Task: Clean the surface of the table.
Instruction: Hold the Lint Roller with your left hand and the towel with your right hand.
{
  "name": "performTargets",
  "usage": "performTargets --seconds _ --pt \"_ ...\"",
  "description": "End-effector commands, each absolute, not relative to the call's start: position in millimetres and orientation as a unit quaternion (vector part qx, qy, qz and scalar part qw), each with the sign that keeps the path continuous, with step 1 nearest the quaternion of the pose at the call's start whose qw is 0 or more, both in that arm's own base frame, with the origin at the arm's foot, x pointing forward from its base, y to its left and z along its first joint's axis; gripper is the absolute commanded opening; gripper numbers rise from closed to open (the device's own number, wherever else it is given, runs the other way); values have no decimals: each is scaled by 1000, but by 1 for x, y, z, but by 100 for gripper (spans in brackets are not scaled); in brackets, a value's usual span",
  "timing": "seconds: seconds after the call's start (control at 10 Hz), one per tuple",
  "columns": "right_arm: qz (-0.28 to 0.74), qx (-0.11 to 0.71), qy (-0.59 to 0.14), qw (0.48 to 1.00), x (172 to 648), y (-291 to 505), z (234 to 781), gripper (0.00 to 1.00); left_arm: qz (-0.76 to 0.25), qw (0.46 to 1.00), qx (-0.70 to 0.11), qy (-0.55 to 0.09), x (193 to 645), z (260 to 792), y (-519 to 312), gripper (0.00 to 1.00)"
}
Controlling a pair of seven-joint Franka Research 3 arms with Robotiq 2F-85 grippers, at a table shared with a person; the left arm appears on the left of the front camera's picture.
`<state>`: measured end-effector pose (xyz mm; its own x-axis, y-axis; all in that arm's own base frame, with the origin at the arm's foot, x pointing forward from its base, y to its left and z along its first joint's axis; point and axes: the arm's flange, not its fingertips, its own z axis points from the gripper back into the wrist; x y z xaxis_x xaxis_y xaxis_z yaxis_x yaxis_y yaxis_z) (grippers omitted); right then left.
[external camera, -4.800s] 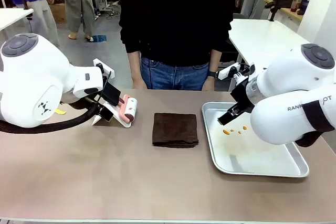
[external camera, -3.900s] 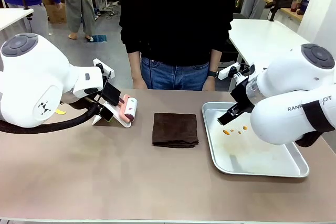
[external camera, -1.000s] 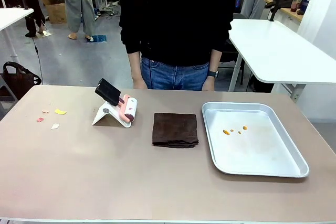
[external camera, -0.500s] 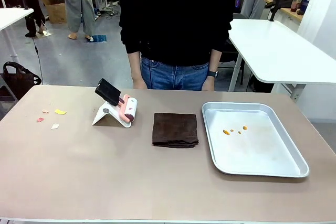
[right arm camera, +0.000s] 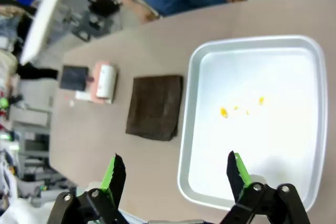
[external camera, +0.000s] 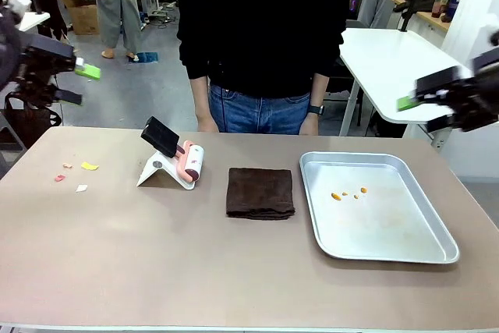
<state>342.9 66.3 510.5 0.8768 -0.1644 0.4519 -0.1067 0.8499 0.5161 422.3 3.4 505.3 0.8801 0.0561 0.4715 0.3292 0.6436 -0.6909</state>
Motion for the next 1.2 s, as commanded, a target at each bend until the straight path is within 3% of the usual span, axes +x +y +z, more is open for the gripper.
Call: performTargets --seconds 0.0,0.5,0.8,1.0,1.1 --pt "-22 249 -201 947 384 103 501 100 -100 899 -378 -199 440 504 -16 100" --pt "-46 181 -130 974 431 246 417 100 -81 935 -316 -136 473 464 -47 100" --pt "-10 204 -94 974 438 268 385 100 -52 941 -309 -126 491 433 -53 100" --pt "-8 215 -105 971 438 244 395 100 -55 940 -317 -112 495 429 -55 100" --pt "-17 193 -91 977 434 273 374 100 -61 940 -313 -121 488 423 -49 100"
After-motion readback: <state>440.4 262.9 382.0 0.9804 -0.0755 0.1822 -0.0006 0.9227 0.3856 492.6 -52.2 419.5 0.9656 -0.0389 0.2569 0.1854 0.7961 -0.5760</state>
